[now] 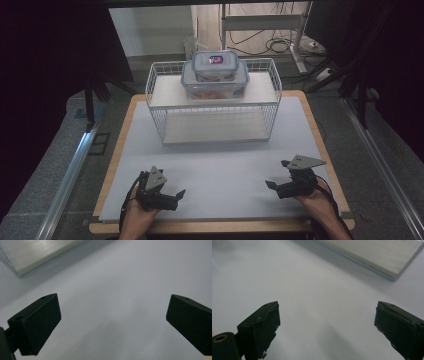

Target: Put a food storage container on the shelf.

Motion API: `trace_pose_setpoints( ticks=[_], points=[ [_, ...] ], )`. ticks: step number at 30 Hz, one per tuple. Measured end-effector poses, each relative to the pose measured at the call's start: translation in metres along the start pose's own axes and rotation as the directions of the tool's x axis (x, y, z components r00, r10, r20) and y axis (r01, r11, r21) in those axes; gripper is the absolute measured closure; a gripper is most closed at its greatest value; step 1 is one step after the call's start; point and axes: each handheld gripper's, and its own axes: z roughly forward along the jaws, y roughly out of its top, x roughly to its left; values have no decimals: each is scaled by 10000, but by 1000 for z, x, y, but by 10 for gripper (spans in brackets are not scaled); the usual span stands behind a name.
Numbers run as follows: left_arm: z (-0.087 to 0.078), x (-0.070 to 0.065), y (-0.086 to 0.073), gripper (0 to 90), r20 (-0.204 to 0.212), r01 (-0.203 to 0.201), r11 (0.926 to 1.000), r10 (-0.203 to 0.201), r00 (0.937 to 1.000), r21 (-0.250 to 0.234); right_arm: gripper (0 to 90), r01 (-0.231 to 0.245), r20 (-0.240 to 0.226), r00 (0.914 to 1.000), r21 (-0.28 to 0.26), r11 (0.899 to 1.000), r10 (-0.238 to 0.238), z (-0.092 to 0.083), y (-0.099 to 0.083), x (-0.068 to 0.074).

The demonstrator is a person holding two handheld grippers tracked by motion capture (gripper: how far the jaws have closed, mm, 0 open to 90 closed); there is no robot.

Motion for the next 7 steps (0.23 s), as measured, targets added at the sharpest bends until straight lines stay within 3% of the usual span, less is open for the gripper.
trace_pose_setpoints(
  ticks=[4,7],
  points=[
    [2,0,-2,0,-12,-58,9997,59,10000,221,60,-352,-149,9993,193,9992,355,4,-6,-5],
    [1,1,-2,0,-7,12,9999,-12,10000,131,61,-245,-125,9996,246,9994,248,5,-5,-4]
  ],
)
